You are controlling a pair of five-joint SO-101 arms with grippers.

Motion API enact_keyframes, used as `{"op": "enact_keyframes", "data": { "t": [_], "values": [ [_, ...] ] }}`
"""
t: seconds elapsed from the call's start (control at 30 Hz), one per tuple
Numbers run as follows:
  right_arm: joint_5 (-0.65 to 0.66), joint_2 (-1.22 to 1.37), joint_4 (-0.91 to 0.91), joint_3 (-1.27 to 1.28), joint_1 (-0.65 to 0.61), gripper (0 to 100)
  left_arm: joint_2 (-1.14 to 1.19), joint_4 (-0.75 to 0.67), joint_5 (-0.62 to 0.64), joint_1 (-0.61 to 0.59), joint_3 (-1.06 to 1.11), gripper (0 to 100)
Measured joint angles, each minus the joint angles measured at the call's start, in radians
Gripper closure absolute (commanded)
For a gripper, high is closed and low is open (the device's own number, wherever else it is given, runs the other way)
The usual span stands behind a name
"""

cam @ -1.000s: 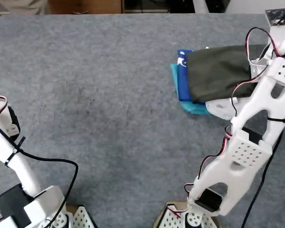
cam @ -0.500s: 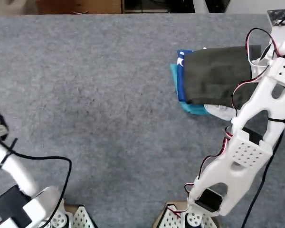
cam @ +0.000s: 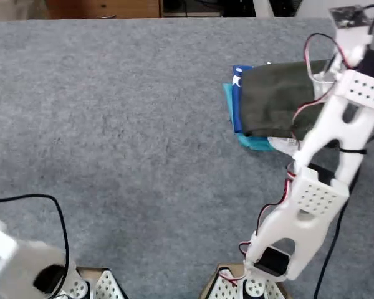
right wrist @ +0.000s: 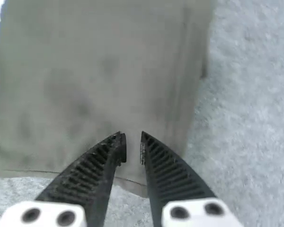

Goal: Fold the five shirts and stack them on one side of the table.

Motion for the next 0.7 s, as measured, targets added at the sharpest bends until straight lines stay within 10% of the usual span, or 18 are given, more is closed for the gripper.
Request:
{"op": "enact_keyframes", "data": {
  "t": [0.3,0.7],
  "values": [
    [0.000,0.000,0.000,0.000,-0.107,92.9,0.477,0.175,0.175,0.080,-0.462,98],
    [-0.003,0.000,0.000,0.000,-0.114,92.9,0.588,0.695,0.186,0.269,-0.976,98]
  ]
}}
